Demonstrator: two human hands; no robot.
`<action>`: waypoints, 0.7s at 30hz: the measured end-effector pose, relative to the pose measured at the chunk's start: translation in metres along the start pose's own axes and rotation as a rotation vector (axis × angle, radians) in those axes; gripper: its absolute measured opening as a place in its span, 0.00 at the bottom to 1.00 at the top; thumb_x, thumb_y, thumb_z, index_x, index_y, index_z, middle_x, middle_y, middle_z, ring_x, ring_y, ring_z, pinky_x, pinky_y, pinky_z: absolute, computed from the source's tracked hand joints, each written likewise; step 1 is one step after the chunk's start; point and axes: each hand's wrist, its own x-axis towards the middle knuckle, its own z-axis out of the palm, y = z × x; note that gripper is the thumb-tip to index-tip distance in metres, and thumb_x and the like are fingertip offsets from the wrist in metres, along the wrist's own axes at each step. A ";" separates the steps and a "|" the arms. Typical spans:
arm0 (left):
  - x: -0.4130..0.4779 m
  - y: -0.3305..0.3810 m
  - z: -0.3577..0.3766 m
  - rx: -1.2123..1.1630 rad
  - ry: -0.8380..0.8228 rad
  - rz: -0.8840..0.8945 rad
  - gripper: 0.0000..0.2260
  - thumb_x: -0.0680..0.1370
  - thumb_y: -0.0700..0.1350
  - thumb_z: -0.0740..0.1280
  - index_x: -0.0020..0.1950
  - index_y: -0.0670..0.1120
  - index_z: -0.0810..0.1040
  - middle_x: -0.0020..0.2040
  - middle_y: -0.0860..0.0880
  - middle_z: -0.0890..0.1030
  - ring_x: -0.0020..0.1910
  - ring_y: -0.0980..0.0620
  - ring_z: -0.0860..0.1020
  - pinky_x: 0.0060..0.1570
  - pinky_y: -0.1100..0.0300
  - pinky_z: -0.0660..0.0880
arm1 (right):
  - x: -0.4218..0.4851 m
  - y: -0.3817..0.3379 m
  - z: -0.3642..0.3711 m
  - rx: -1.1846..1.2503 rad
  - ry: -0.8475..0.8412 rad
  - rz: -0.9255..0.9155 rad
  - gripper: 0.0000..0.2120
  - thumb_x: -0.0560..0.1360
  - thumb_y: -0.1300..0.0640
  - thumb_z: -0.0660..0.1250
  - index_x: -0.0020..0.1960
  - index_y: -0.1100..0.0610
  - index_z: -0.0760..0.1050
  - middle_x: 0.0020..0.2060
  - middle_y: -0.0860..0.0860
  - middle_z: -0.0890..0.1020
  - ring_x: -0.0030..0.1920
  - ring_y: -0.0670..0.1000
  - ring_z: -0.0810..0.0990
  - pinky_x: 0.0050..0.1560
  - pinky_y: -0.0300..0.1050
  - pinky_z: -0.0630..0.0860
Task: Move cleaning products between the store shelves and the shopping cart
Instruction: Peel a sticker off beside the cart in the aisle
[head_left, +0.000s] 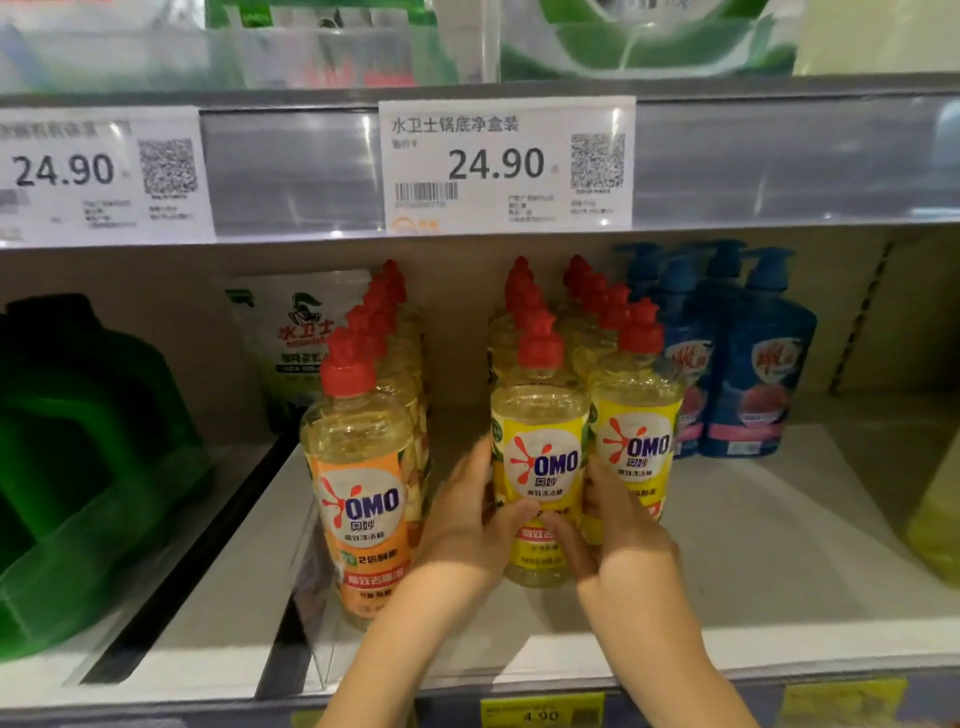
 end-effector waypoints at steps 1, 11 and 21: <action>0.003 0.000 0.000 0.001 -0.009 -0.007 0.28 0.65 0.61 0.66 0.64 0.71 0.66 0.65 0.56 0.76 0.64 0.52 0.75 0.62 0.44 0.73 | 0.003 -0.001 -0.001 -0.070 -0.035 0.038 0.28 0.75 0.36 0.56 0.72 0.47 0.63 0.64 0.48 0.76 0.60 0.52 0.77 0.57 0.46 0.76; 0.016 0.006 -0.002 0.114 0.037 0.007 0.17 0.70 0.54 0.67 0.57 0.63 0.69 0.59 0.54 0.80 0.57 0.55 0.79 0.58 0.48 0.77 | 0.017 -0.011 0.003 -0.271 -0.136 0.046 0.14 0.82 0.44 0.54 0.58 0.53 0.69 0.56 0.50 0.80 0.54 0.54 0.79 0.47 0.43 0.73; 0.012 0.011 0.008 0.144 0.089 -0.004 0.21 0.77 0.46 0.68 0.68 0.52 0.69 0.62 0.51 0.78 0.61 0.54 0.77 0.63 0.51 0.73 | 0.025 -0.005 0.010 -0.200 -0.108 0.030 0.11 0.82 0.51 0.57 0.60 0.55 0.69 0.58 0.52 0.79 0.56 0.55 0.78 0.45 0.41 0.69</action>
